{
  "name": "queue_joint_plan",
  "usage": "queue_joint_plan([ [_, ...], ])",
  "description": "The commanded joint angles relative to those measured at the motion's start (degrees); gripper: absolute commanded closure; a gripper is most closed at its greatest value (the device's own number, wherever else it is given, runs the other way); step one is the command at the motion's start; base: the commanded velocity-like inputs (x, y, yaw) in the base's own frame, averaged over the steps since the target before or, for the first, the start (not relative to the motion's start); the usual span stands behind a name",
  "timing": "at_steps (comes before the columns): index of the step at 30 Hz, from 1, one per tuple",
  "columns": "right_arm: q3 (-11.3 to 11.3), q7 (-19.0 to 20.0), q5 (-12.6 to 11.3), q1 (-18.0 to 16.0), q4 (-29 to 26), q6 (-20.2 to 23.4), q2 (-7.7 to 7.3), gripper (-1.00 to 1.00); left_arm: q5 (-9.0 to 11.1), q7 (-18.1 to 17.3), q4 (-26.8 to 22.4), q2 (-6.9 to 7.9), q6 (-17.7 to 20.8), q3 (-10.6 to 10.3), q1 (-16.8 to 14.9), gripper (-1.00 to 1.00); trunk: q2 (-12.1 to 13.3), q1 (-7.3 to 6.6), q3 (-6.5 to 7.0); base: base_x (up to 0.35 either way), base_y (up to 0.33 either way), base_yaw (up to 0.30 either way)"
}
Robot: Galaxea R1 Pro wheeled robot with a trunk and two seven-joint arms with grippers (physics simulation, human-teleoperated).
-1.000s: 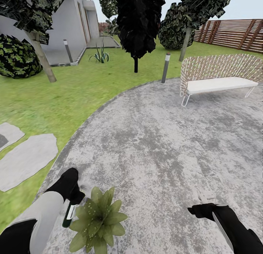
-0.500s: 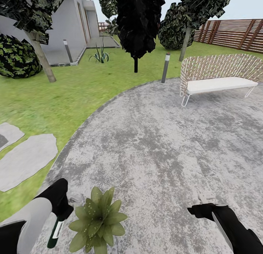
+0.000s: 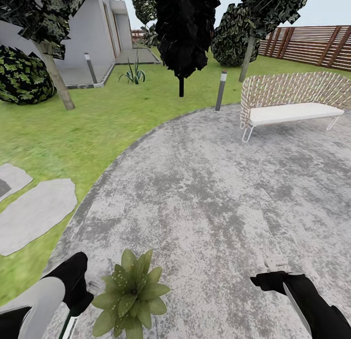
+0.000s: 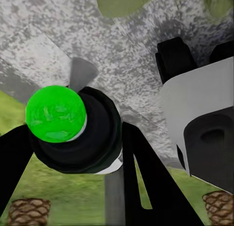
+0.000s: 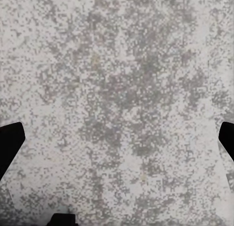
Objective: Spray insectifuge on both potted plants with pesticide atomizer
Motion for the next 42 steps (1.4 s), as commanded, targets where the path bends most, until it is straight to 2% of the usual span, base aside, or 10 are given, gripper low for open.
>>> queue_joint_plan([
  [1,-0.10,0.41,0.27,-0.02,-0.08,0.26,0.01,-1.00,-0.58,-0.47,-0.09,-0.06,0.19,0.43,0.37,1.00,-0.02,-0.01,-0.04,0.000,0.000,0.000],
  [3,-0.10,0.45,0.20,-0.02,-0.16,0.26,0.00,-1.00,-0.49,-0.47,-0.08,-0.08,0.19,0.98,0.87,1.00,-0.02,-0.01,-0.06,0.000,0.000,0.043],
  [7,-0.18,0.46,0.16,-0.02,-0.24,0.26,-0.06,-1.00,0.01,-0.47,-0.07,-0.06,0.24,7.06,1.06,1.00,-0.02,-0.01,-0.16,0.000,0.000,0.141],
  [13,-0.19,0.46,0.24,-0.02,-0.17,0.26,-0.08,-1.00,0.11,-0.39,-0.17,0.70,0.27,9.38,1.13,1.00,-0.02,-0.01,-0.18,0.000,0.000,0.019],
  [17,-0.19,0.46,0.24,-0.02,-0.16,0.26,-0.09,-1.00,0.18,-0.38,-4.13,1.07,0.65,13.09,1.13,1.00,-0.02,-0.01,-0.18,0.000,0.000,0.000],
  [21,-0.11,0.46,0.24,-0.02,-0.11,0.26,-0.08,-1.00,0.04,-0.43,-8.53,0.95,3.82,13.57,1.13,1.00,-0.02,-0.01,-0.18,0.000,0.000,0.000],
  [26,-0.10,0.44,0.29,-0.02,-0.08,0.26,-0.08,-1.00,-0.07,-0.32,-5.65,0.76,4.02,13.59,1.13,1.00,-0.02,-0.01,-0.18,0.000,0.000,0.000],
  [31,-0.10,0.46,0.29,-0.02,-0.08,0.26,-0.08,-1.00,-0.04,0.36,-1.24,0.74,2.97,13.57,1.39,1.00,-0.02,-0.01,-0.18,0.000,0.000,0.000],
  [34,-0.10,0.46,0.25,-0.02,-0.08,0.26,-0.08,-1.00,0.06,0.54,-1.05,0.67,0.07,13.55,4.90,1.00,-0.02,-0.01,-0.18,0.000,0.000,0.000],
  [42,-0.10,0.46,0.24,-0.02,-0.22,0.26,-0.08,-1.00,0.17,0.58,-3.83,0.68,-0.61,13.61,5.86,1.00,-0.02,-0.01,-0.18,0.000,0.000,0.000],
])
